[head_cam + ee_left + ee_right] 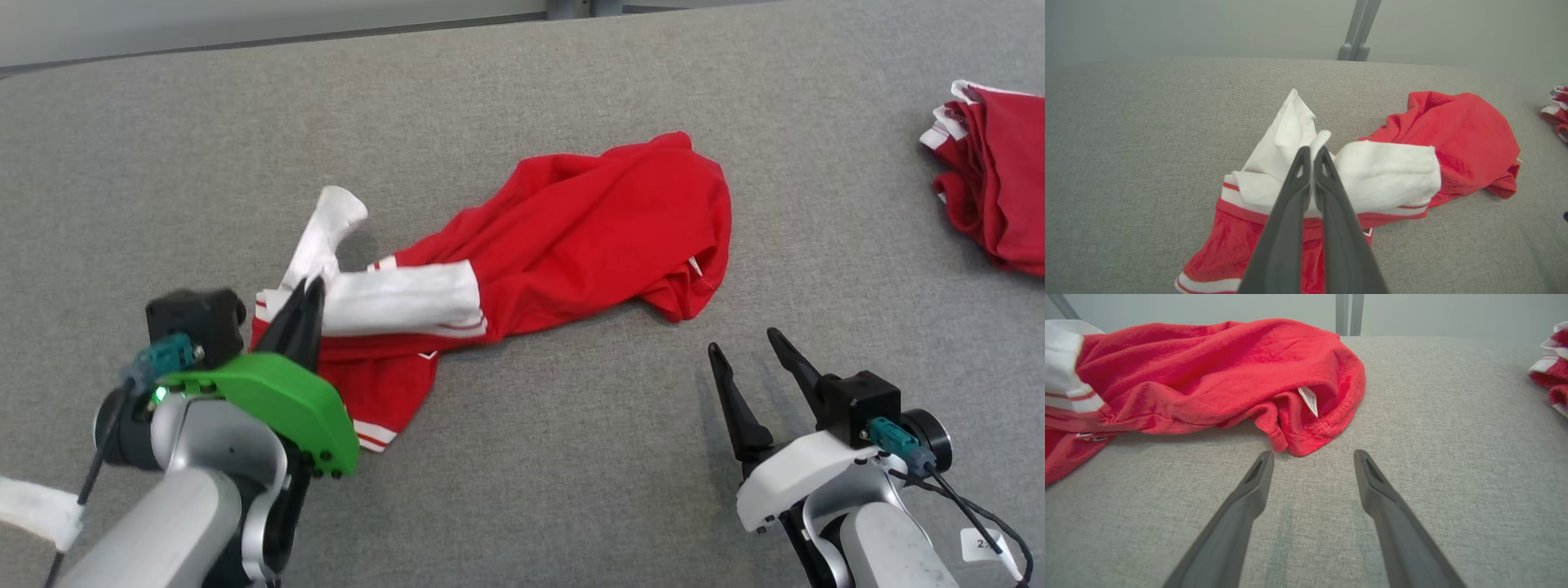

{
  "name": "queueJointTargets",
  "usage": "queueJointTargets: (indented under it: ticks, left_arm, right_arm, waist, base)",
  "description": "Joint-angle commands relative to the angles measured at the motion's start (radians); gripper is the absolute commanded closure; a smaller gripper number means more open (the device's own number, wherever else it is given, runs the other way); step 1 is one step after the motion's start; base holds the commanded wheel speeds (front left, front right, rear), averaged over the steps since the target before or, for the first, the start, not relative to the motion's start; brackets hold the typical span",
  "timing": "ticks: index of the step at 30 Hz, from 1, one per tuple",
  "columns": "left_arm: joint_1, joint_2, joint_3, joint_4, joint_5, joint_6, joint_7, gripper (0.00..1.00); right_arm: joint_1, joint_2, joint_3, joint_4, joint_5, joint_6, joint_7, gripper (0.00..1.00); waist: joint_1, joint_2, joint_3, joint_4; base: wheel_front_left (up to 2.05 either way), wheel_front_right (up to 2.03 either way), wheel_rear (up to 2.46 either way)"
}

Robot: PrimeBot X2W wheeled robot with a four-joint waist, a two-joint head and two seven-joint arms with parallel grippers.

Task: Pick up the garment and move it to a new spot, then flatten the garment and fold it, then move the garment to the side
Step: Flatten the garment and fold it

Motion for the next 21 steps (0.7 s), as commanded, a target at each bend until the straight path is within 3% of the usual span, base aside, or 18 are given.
queueJointTargets:
  ticks: [1,9,18,19,20,21]
  left_arm:
    - [0.056,0.016,-0.004,-0.036,-0.011,0.025,0.007,1.00]
    - [0.258,0.027,-0.012,-0.114,-0.063,0.092,-0.014,1.00]
    - [0.369,-0.030,0.006,0.009,-0.122,0.094,-0.078,1.00]
    - [0.376,-0.042,0.013,0.028,-0.129,0.096,-0.088,0.82]
    - [0.383,-0.045,0.012,0.047,-0.132,0.101,-0.089,0.00]
    - [0.393,-0.050,0.010,0.062,-0.139,0.104,-0.086,0.00]
  right_arm:
    - [0.016,-0.005,-0.003,-0.005,-0.003,-0.001,0.006,0.00]
    - [0.048,-0.004,-0.006,-0.026,-0.006,-0.001,0.024,0.00]
    - [0.055,-0.002,0.009,-0.023,0.008,-0.001,0.030,0.00]
    - [0.055,-0.004,0.009,-0.022,0.010,-0.001,0.029,0.00]
    - [0.056,-0.005,0.008,-0.022,0.011,-0.001,0.029,0.00]
    - [0.057,-0.006,0.008,-0.022,0.011,-0.001,0.029,0.00]
  waist:
    - [0.0000,0.0000,-0.050,0.044]
    - [0.0000,0.0000,-0.089,0.069]
    - [0.0000,0.0000,-0.116,0.064]
    - [0.0000,0.0000,-0.118,0.063]
    - [0.0000,0.0000,-0.120,0.062]
    - [0.0000,0.0000,-0.122,0.060]
  base:
    - [0.00,0.00,0.00]
    - [0.00,0.00,0.00]
    - [0.00,0.00,0.00]
    - [0.00,0.00,0.00]
    - [0.00,0.00,0.00]
    - [0.00,0.00,0.00]
